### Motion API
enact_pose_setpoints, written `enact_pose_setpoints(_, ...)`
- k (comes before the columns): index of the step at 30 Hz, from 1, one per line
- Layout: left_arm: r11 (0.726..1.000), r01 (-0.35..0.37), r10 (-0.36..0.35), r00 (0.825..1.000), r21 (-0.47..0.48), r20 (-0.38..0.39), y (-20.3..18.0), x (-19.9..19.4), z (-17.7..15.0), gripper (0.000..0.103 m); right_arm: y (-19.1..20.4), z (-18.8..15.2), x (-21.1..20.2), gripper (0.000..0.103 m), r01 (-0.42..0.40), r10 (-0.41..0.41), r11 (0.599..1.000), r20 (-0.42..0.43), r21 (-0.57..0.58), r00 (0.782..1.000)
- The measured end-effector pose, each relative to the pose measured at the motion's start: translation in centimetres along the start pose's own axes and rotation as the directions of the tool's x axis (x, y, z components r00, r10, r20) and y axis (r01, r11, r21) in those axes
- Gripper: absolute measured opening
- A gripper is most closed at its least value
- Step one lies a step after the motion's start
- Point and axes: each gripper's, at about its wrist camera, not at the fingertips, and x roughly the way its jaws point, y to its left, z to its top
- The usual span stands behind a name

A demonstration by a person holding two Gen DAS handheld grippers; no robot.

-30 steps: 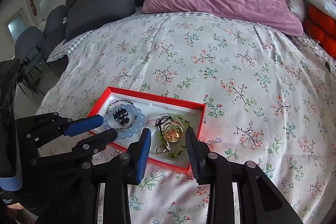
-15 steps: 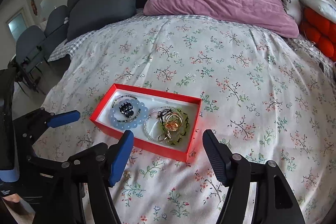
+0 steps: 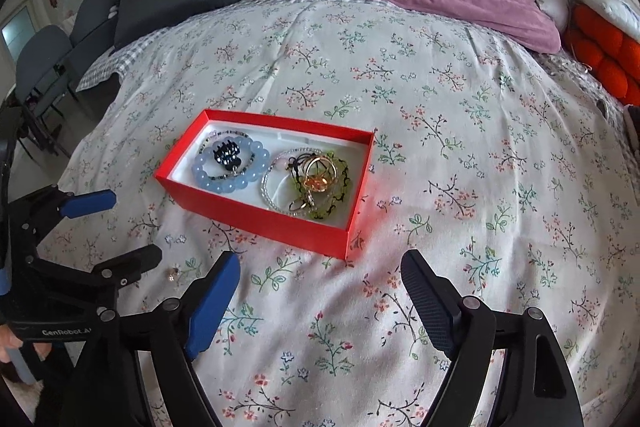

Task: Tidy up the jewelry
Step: 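Lower the left tool onto a small gold stud earring and close it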

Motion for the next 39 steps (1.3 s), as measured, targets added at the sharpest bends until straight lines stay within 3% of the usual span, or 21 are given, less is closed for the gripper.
enact_pose_setpoints(11,0.997,0.069,-0.071,0.995,-0.024,-0.077,1.1,2.9,-3.8,0.086,2.4,-3.7,4.5,0.084,-0.009,-0.008,0.994,-0.152,-0.109,0.988)
enact_pose_setpoints(18,0.988,0.155,-0.154,0.988,0.021,-0.013,0.8,2.2,-4.6,0.086,3.8,-5.0,6.4,0.087,-0.015,-0.011,0.988,-0.169,-0.153,0.986)
enact_pose_setpoints(21,0.981,0.187,-0.187,0.982,0.047,-0.002,0.3,1.9,-4.5,0.078,4.2,-5.2,6.7,0.093,-0.011,-0.017,0.985,-0.162,-0.175,0.987)
enact_pose_setpoints(25,0.975,0.213,-0.212,0.977,0.066,-0.02,-0.7,2.1,-4.4,0.062,4.1,-5.6,7.0,0.098,-0.017,-0.005,0.987,-0.14,-0.161,0.99)
enact_pose_setpoints(26,0.974,0.216,-0.214,0.976,0.066,-0.025,-0.8,2.1,-4.4,0.057,4.1,-5.7,7.0,0.103,-0.023,0.0,0.986,-0.136,-0.163,0.991)
enact_pose_setpoints(29,0.973,0.221,-0.219,0.975,0.059,-0.034,-0.8,2.3,-4.1,0.046,4.4,-6.1,7.3,0.103,-0.017,-0.006,0.983,-0.129,-0.181,0.992)
enact_pose_setpoints(36,0.978,0.191,-0.189,0.981,0.078,-0.037,-1.4,3.0,-4.1,0.042,4.7,-5.7,7.6,0.103,-0.008,-0.018,0.982,-0.141,-0.186,0.99)
enact_pose_setpoints(39,0.981,0.173,-0.171,0.985,0.086,-0.033,-1.6,3.2,-3.9,0.034,4.6,-5.8,7.4,0.103,-0.008,-0.019,0.982,-0.144,-0.187,0.989)
